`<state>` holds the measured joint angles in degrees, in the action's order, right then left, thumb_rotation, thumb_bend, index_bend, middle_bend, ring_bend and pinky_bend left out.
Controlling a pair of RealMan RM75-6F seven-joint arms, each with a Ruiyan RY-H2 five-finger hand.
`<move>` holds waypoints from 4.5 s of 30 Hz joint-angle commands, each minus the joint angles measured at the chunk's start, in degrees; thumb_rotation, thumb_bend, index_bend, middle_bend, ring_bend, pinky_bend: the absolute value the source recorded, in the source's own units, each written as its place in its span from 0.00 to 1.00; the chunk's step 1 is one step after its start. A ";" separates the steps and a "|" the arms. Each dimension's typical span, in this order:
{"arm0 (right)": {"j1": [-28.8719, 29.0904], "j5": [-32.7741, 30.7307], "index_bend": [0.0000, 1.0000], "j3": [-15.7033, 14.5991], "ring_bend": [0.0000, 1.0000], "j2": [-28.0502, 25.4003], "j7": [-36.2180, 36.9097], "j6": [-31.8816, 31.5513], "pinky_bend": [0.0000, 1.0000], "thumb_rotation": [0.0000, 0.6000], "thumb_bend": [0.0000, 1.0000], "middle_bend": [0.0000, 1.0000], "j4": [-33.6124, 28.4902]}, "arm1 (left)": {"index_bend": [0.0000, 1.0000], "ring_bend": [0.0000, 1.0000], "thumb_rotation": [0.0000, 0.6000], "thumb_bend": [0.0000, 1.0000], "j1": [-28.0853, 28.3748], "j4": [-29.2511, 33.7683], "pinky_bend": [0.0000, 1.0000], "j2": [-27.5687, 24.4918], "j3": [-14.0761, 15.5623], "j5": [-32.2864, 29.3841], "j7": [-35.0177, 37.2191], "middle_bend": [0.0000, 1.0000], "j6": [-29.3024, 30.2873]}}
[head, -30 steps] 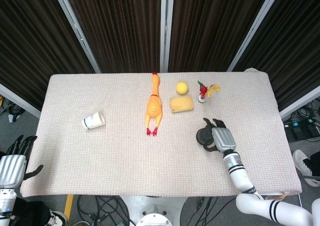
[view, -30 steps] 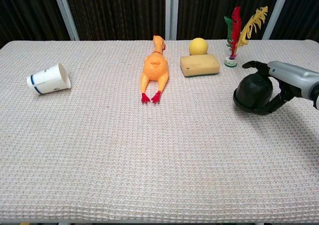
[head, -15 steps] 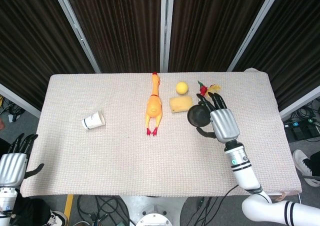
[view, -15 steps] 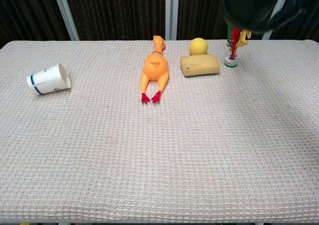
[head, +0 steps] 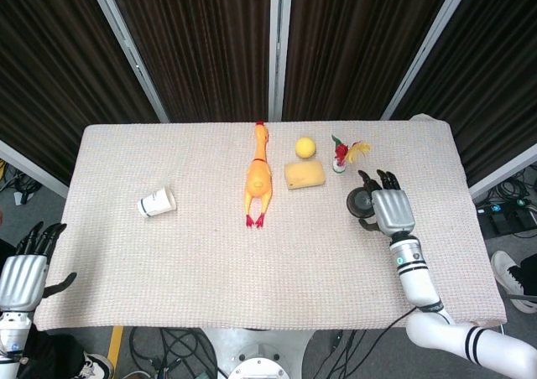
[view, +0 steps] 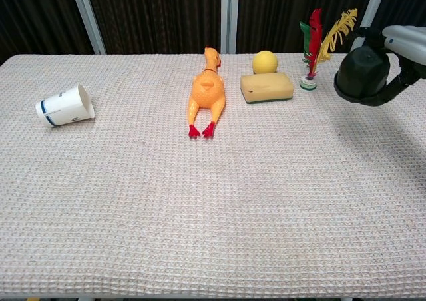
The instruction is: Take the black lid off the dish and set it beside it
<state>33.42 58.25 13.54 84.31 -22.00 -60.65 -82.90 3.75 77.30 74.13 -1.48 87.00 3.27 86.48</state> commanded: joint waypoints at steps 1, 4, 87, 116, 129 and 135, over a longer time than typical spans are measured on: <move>1.11 8.87 0.00 1.96 0.00 -3.14 2.43 -5.72 0.00 1.00 0.18 0.35 -12.64 | 0.10 0.00 1.00 0.17 0.12 0.08 0.18 0.06 0.09 0.19 -0.18 0.10 -0.12; -0.43 17.48 0.00 5.01 0.00 -9.87 1.61 -13.60 0.00 1.00 0.18 0.35 -25.08 | 0.10 0.00 1.00 0.16 0.45 0.16 0.18 0.29 0.14 0.41 -0.50 0.10 -0.46; 2.11 4.81 0.01 -1.21 0.00 -10.61 7.71 2.58 0.00 1.00 0.16 0.37 -12.49 | 0.10 0.00 1.00 0.17 1.01 1.28 0.18 0.23 0.32 -0.16 -1.50 0.10 -1.21; -2.59 12.48 0.01 -10.36 0.00 0.64 18.06 3.61 0.00 1.00 0.16 0.38 1.26 | 0.10 0.00 1.00 0.17 0.49 0.19 0.18 0.64 1.19 -0.39 -1.43 0.10 -1.97; -3.09 13.60 0.01 -10.85 0.00 3.54 18.17 5.33 0.00 1.00 0.16 0.37 6.88 | 0.10 0.00 1.00 0.17 0.31 -0.96 0.18 1.23 1.22 -0.52 -0.66 0.10 -2.12; -3.12 11.82 0.00 -10.82 0.00 2.28 16.01 7.16 0.00 1.00 0.07 0.26 5.21 | 0.10 0.00 1.00 0.17 0.19 -0.92 0.18 1.20 1.23 -0.50 -0.53 0.10 -1.97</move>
<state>30.33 70.28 2.72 86.88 -5.63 -53.73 -77.32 3.94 76.39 75.33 -0.25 86.51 2.73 84.52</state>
